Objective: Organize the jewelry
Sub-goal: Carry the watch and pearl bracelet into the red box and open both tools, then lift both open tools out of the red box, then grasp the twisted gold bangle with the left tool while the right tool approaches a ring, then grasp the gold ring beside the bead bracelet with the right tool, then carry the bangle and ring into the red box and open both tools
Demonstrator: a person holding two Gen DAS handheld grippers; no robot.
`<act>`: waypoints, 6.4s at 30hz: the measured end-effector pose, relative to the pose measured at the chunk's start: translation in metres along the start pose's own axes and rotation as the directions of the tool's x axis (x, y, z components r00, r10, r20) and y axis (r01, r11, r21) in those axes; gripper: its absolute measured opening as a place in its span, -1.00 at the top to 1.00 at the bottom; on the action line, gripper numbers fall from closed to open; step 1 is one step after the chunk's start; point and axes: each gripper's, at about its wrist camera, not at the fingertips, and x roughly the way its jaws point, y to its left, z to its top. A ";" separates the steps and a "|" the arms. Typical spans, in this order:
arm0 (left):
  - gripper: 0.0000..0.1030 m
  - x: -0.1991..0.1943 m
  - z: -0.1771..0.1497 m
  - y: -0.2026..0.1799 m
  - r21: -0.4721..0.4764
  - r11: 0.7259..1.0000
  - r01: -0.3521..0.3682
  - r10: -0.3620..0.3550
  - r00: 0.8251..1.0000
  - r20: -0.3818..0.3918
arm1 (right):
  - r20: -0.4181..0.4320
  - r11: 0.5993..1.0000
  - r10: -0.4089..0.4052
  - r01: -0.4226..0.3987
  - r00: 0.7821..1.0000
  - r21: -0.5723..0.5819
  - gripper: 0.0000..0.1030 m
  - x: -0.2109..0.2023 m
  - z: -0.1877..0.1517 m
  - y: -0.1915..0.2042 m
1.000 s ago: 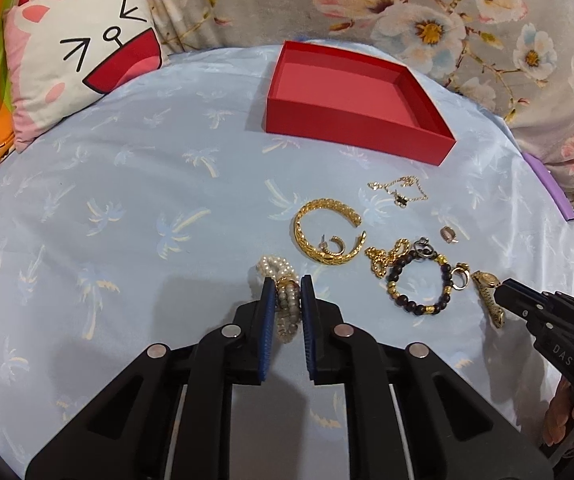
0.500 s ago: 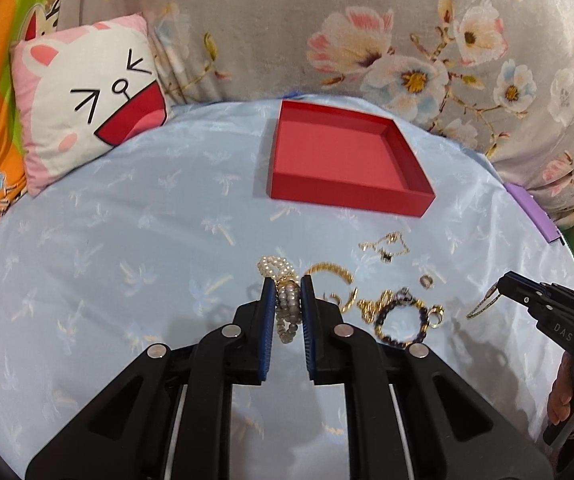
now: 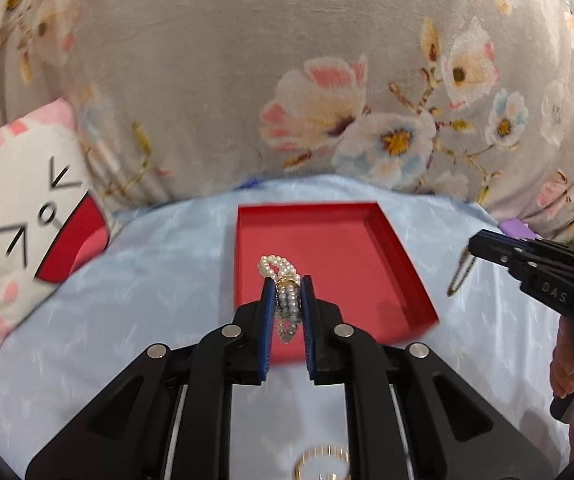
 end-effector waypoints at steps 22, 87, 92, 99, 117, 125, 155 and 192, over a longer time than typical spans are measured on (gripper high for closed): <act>0.75 0.233 0.046 0.015 -0.015 0.999 -0.052 0.048 0.980 -0.192 | -0.168 0.992 -0.044 0.062 0.985 0.107 0.77 0.210 0.040 -0.047; -0.79 0.037 -0.166 -0.034 -0.004 0.988 -0.155 0.144 0.927 -0.345 | -0.273 0.994 0.073 -0.049 0.959 0.094 0.38 -0.026 -0.203 0.001; -0.47 0.037 -0.167 -0.034 -0.006 0.989 -0.145 0.134 0.929 -0.345 | -0.277 0.994 0.073 -0.048 0.958 0.093 0.38 -0.024 -0.204 0.001; -0.04 0.032 -0.167 -0.039 -0.003 0.995 -0.102 0.095 0.940 -0.326 | -0.280 0.995 0.071 -0.050 0.957 0.081 0.38 -0.023 -0.206 0.004; 0.00 -0.030 -0.159 -0.001 -0.131 0.986 -0.106 0.074 0.971 -0.227 | -0.211 0.992 0.116 -0.125 0.971 -0.026 0.38 -0.051 -0.202 0.047; 0.00 -0.042 -0.180 0.008 -0.149 0.981 -0.121 0.085 0.970 -0.227 | -0.248 0.997 0.069 -0.071 0.966 -0.002 0.44 -0.044 -0.215 0.040; 0.00 -0.031 -0.191 0.007 -0.154 0.984 -0.090 0.048 0.965 -0.258 | -0.292 0.998 0.066 -0.062 0.954 0.021 0.75 -0.024 -0.215 0.039; 0.00 0.112 -0.031 -0.006 -0.044 0.999 -0.003 -0.005 0.984 -0.178 | -0.151 0.994 0.047 -0.032 0.987 0.104 0.83 0.090 -0.061 -0.018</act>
